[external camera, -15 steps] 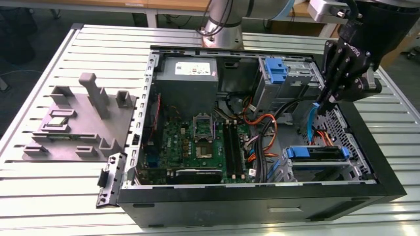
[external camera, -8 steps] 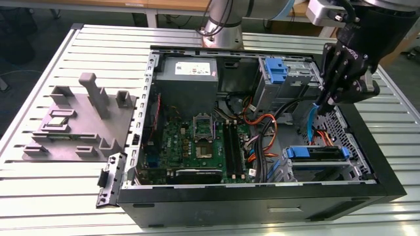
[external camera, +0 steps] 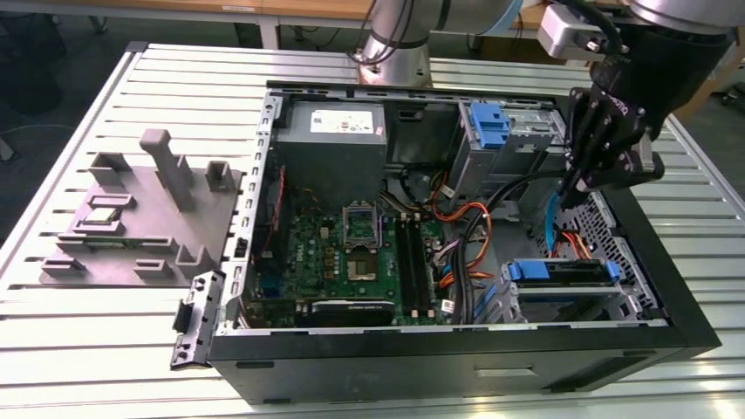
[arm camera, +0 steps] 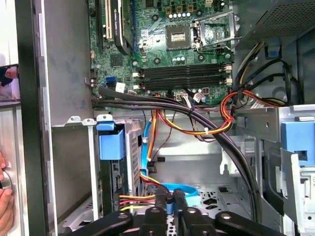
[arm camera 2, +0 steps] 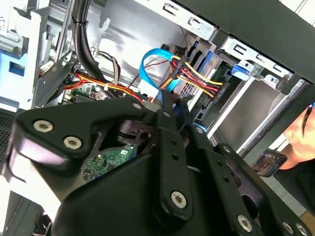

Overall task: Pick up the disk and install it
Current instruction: 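Insert the second disk wire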

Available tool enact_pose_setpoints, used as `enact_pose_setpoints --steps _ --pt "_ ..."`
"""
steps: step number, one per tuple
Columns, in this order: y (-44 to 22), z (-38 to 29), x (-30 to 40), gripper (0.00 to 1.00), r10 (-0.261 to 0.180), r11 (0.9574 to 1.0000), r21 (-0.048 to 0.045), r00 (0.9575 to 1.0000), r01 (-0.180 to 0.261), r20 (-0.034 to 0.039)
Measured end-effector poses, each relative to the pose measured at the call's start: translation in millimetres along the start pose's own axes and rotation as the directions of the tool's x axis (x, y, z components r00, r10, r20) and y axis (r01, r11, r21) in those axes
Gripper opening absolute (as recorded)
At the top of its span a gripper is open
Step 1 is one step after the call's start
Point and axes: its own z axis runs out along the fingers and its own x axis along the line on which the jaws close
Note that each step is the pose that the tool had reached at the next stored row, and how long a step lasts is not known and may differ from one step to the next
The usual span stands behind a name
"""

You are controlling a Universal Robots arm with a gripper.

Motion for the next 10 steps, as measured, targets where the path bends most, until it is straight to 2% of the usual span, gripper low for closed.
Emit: enact_pose_setpoints --steps 6,8,10 --pt "-0.1 2.9 0.1 0.16 0.0 1.0 0.0002 1.0 0.0 -0.0025" --pt "-0.1 3.3 1.6 0.16 0.0 1.0 0.0002 1.0 0.0 -0.0022" --pt "-0.3 4.2 6.1 0.16 0.0 1.0 0.0003 1.0 0.0 -0.0018"
